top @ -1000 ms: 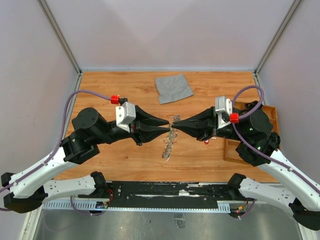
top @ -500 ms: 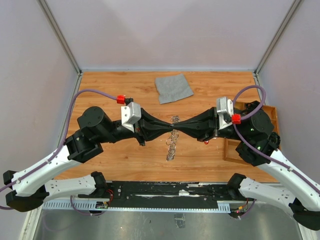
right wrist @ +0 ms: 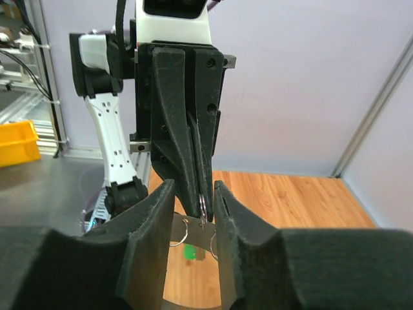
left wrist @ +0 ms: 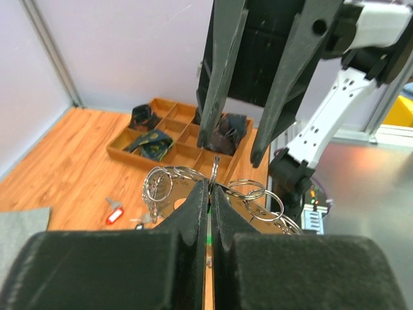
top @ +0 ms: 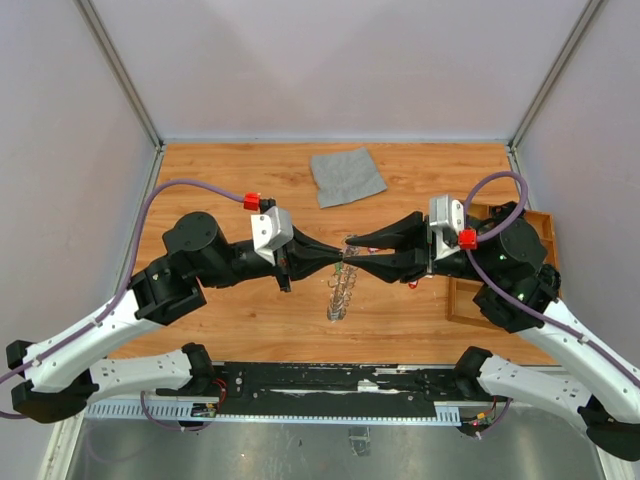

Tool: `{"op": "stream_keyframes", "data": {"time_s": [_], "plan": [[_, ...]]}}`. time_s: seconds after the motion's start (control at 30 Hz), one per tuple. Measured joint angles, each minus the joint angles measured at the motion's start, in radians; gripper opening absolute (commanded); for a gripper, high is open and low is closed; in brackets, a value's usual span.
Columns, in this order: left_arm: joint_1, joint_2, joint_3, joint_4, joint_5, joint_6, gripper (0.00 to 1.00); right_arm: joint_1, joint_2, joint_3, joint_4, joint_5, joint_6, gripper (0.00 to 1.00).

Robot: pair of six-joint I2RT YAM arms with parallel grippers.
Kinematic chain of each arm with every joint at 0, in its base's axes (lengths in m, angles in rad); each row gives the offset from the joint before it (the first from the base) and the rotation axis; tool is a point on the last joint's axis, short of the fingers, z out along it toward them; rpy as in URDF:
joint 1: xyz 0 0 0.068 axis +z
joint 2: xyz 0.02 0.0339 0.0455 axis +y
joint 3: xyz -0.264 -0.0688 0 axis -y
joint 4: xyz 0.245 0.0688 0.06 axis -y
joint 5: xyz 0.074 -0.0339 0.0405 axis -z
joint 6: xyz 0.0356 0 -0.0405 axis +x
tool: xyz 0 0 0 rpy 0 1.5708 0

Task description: Put the keys on the keyring

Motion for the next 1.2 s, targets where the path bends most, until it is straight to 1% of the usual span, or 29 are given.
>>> {"op": "stream_keyframes", "data": {"time_s": [0.13,0.3,0.47,0.63,0.8,1.0,1.2], "plan": [[0.000,0.012,0.026,-0.096,-0.034,0.044,0.01,0.000,-0.001,0.035,-0.086,0.021,-0.039,0.38],[0.000,0.045,0.093,-0.229,-0.068,0.104,0.01,0.000,0.009,0.112,-0.245,0.064,-0.091,0.39],[0.000,0.088,0.152,-0.361,-0.097,0.158,0.01,0.000,0.053,0.185,-0.419,0.116,-0.143,0.39],[0.000,0.117,0.174,-0.452,-0.121,0.193,0.01,0.000,0.106,0.212,-0.540,0.117,-0.177,0.39],[0.000,0.127,0.183,-0.505,-0.134,0.212,0.01,0.000,0.143,0.212,-0.595,0.100,-0.190,0.38],[0.000,0.130,0.190,-0.521,-0.133,0.219,0.01,0.000,0.167,0.212,-0.595,0.065,-0.192,0.38],[0.000,0.130,0.191,-0.535,-0.130,0.219,0.01,0.000,0.211,0.212,-0.580,0.023,-0.193,0.35]]}}
